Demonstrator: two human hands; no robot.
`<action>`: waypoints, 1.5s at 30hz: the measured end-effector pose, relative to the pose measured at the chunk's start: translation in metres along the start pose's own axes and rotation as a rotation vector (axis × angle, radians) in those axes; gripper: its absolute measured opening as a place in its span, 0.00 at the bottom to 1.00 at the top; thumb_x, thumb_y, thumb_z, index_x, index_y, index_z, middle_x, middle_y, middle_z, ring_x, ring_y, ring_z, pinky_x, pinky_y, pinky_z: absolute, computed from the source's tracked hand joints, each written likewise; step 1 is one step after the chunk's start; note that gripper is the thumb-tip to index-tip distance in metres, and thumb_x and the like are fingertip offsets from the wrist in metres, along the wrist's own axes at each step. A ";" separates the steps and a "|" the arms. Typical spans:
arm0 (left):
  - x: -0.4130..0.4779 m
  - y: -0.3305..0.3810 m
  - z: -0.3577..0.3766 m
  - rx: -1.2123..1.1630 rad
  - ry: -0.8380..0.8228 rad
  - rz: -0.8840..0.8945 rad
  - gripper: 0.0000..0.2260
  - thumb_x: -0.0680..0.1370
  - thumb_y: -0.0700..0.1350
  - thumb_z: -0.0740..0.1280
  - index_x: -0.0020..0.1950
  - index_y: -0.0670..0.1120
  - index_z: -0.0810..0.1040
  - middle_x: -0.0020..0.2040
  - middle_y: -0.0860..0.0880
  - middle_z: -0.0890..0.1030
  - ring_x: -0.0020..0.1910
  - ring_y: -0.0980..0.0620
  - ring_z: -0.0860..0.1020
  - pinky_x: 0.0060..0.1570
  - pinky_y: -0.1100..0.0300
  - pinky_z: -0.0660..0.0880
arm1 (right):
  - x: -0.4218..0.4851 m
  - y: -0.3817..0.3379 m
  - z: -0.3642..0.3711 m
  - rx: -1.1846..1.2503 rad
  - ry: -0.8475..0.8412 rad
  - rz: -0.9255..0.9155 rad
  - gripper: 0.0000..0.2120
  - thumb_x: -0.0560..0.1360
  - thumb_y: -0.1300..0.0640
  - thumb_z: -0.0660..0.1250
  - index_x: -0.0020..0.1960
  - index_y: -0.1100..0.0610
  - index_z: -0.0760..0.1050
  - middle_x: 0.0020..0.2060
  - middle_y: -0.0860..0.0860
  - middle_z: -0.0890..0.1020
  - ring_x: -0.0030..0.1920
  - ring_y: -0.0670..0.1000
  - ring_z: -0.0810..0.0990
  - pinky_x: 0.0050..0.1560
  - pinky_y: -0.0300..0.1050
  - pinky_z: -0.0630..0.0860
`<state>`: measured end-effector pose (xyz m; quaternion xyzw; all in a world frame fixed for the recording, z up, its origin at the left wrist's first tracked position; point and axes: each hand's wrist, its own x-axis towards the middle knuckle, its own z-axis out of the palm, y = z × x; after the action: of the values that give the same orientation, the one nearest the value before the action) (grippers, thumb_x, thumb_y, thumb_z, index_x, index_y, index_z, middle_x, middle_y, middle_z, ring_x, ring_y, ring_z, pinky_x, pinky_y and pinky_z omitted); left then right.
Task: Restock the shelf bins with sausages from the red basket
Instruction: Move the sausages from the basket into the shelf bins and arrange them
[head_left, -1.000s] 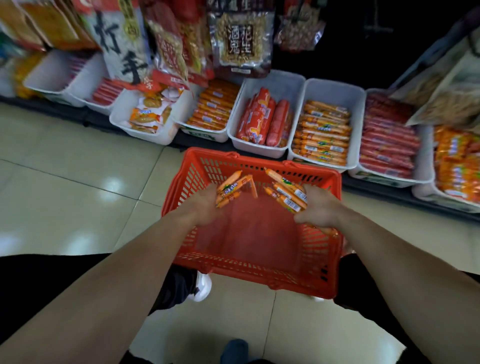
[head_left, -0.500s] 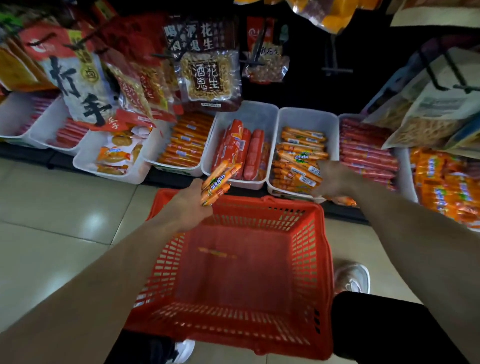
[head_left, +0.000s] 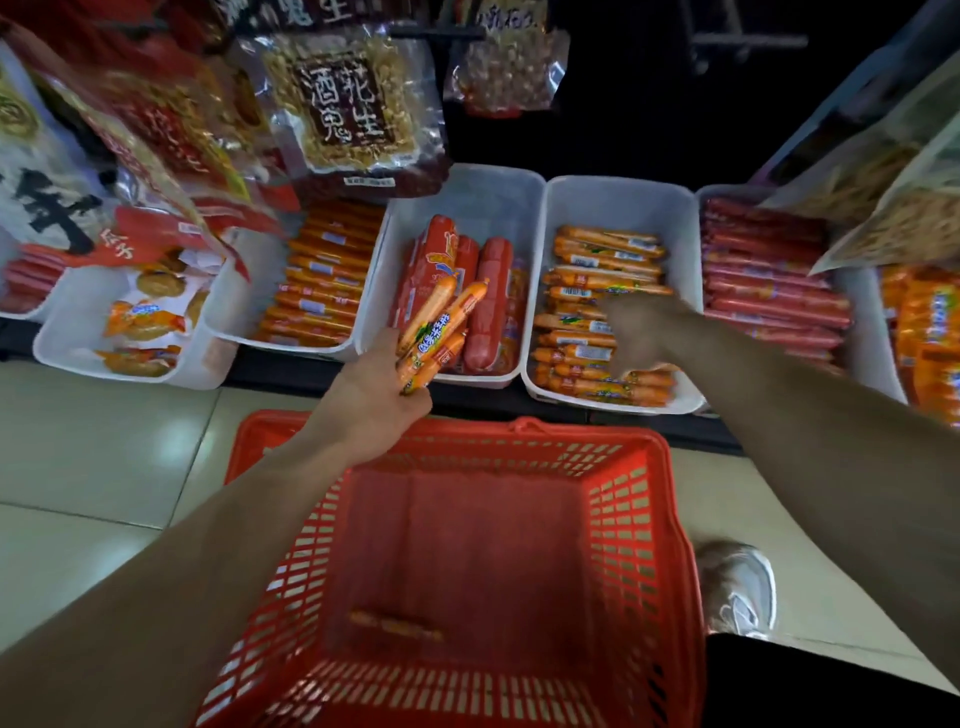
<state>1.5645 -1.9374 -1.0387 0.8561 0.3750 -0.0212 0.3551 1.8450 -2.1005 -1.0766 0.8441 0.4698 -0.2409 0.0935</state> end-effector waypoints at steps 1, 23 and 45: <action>0.000 0.003 0.003 0.002 0.002 0.004 0.19 0.76 0.45 0.71 0.64 0.51 0.68 0.49 0.50 0.80 0.41 0.54 0.80 0.33 0.61 0.73 | 0.000 0.000 0.001 -0.020 -0.004 -0.005 0.43 0.68 0.41 0.76 0.75 0.53 0.60 0.59 0.54 0.79 0.58 0.57 0.78 0.53 0.50 0.77; -0.018 0.017 0.010 0.068 -0.053 -0.004 0.23 0.76 0.46 0.71 0.67 0.51 0.67 0.51 0.50 0.79 0.44 0.53 0.80 0.38 0.57 0.78 | -0.023 -0.005 0.050 0.180 0.129 -0.020 0.28 0.83 0.38 0.47 0.80 0.40 0.46 0.80 0.48 0.50 0.78 0.58 0.51 0.77 0.60 0.52; 0.119 0.158 0.088 0.626 -0.235 0.368 0.23 0.77 0.47 0.71 0.69 0.54 0.68 0.56 0.50 0.79 0.47 0.48 0.79 0.43 0.55 0.76 | -0.087 0.082 0.081 0.462 0.471 0.400 0.23 0.78 0.43 0.58 0.67 0.54 0.73 0.62 0.58 0.73 0.60 0.65 0.73 0.57 0.60 0.74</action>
<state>1.7738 -1.9919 -1.0469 0.9678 0.1474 -0.1685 0.1148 1.8492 -2.2412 -1.1090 0.9502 0.2376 -0.1170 -0.1643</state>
